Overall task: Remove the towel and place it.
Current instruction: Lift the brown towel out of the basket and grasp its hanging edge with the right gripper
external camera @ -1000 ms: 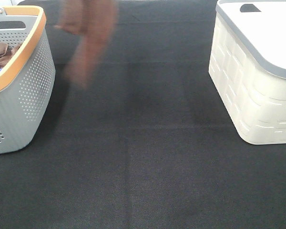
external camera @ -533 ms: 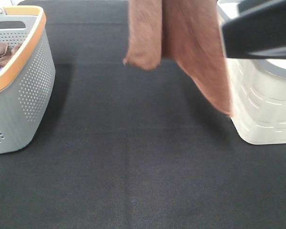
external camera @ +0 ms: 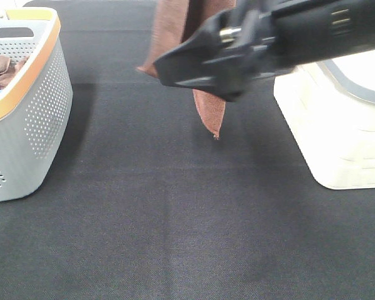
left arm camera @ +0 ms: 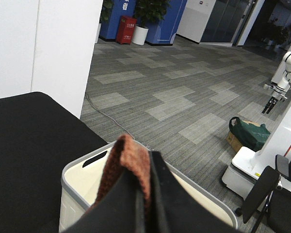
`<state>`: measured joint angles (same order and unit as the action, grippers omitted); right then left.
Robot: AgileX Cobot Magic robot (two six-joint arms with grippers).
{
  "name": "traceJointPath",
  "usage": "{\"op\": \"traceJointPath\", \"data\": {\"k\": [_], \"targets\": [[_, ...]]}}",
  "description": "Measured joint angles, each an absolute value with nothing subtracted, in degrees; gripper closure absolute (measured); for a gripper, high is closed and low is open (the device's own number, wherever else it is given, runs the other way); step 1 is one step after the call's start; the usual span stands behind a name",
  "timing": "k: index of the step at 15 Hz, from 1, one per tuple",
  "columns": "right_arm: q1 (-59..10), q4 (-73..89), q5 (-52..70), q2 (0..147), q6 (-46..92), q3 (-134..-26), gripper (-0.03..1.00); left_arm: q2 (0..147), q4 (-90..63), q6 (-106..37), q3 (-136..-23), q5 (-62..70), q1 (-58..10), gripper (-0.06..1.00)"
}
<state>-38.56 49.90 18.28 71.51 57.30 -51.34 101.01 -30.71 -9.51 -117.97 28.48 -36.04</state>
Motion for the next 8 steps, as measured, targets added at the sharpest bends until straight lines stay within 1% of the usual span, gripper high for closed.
{"op": "traceJointPath", "data": {"k": [5, 8], "targets": [[-38.56, 51.80, 4.64, 79.70, 57.30, -51.34, 0.25, 101.01, -29.22, -9.51, -117.97, 28.53, -36.04, 0.94], [-38.56, 52.08, 1.43, 81.65, 56.09, -51.34, 0.25, 101.01, -28.99, -9.51, -117.97, 28.53, -36.04, 0.94]]}}
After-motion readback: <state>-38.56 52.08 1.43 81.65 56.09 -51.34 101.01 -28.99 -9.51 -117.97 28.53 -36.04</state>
